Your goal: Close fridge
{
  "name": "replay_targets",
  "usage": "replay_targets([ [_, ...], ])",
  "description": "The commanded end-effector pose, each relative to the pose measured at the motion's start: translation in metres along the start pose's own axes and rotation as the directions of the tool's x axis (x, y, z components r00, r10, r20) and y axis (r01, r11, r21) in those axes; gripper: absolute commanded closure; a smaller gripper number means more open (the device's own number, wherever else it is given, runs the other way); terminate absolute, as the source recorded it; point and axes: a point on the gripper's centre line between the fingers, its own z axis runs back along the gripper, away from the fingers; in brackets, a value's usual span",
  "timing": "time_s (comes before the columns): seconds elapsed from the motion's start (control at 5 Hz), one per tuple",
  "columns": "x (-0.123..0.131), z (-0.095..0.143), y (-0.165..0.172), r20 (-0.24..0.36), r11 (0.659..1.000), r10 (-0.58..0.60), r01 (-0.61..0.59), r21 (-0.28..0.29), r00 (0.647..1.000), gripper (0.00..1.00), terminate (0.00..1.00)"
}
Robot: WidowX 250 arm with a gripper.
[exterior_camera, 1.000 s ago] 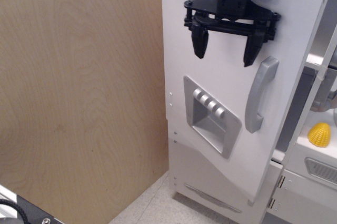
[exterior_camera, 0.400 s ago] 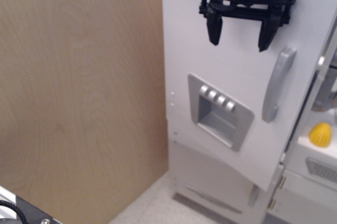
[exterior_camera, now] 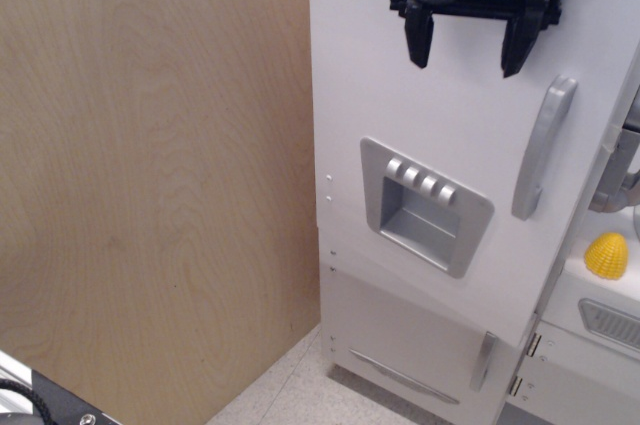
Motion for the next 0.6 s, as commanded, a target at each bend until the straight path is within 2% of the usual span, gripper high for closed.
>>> replay_targets([
  [0.0, 0.022, 0.021, -0.002, 0.052, 0.998, 0.036, -0.034, -0.051, 0.998, 0.00, 0.00],
  [0.4, 0.032, 0.020, -0.002, 0.051, 0.997, 0.066, -0.063, -0.054, 0.997, 0.00, 0.00],
])
